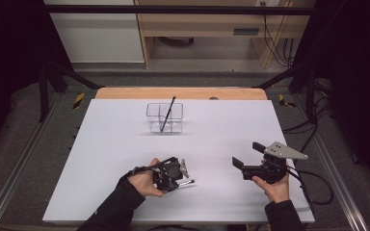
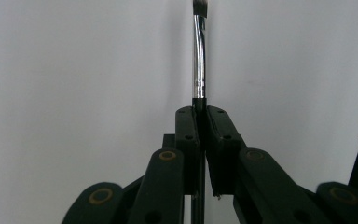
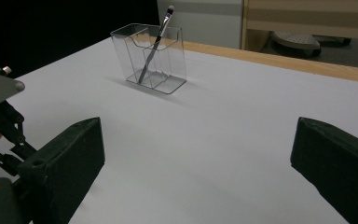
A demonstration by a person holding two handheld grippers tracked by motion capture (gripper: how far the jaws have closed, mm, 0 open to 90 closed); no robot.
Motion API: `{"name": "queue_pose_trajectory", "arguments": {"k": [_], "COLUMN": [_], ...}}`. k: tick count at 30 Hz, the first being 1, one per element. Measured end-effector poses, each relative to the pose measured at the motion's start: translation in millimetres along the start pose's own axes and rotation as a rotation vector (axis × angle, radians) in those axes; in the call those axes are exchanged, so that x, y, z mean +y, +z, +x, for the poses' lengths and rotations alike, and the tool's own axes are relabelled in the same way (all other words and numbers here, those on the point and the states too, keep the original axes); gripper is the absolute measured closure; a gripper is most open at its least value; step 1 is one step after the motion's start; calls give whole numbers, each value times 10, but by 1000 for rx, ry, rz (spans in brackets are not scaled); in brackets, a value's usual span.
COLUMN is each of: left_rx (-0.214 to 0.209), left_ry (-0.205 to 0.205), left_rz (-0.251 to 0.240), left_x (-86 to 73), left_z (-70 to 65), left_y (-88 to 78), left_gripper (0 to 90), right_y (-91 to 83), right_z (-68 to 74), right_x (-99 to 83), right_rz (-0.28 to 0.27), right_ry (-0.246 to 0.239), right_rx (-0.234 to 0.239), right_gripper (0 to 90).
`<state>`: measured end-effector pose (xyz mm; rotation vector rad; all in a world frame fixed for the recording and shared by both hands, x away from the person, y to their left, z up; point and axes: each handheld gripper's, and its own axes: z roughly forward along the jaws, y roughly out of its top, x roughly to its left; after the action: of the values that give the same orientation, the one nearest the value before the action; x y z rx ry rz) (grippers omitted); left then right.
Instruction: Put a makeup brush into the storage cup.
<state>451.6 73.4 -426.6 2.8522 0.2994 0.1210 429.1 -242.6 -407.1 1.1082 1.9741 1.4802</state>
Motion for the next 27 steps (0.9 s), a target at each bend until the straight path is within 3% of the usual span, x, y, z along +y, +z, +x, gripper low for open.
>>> {"name": "queue_pose_trajectory", "arguments": {"k": [8, 16, 27], "left_rx": [24, 88, 133], "left_ry": [-40, -128, -223], "left_rz": [-91, -204, -310], "left_x": [-47, -125, -217], "left_z": [24, 79, 140], "left_y": [-146, -296, -408], "left_gripper": [840, 840, 840], "right_y": [-5, -11, -12], "right_z": [0, -2, -3], "right_x": [2, 4, 3], "right_rz": [0, -3, 1], "right_ry": [0, 1, -1], "right_rx": [2, 1, -1], "right_gripper": [32, 32, 31]}}
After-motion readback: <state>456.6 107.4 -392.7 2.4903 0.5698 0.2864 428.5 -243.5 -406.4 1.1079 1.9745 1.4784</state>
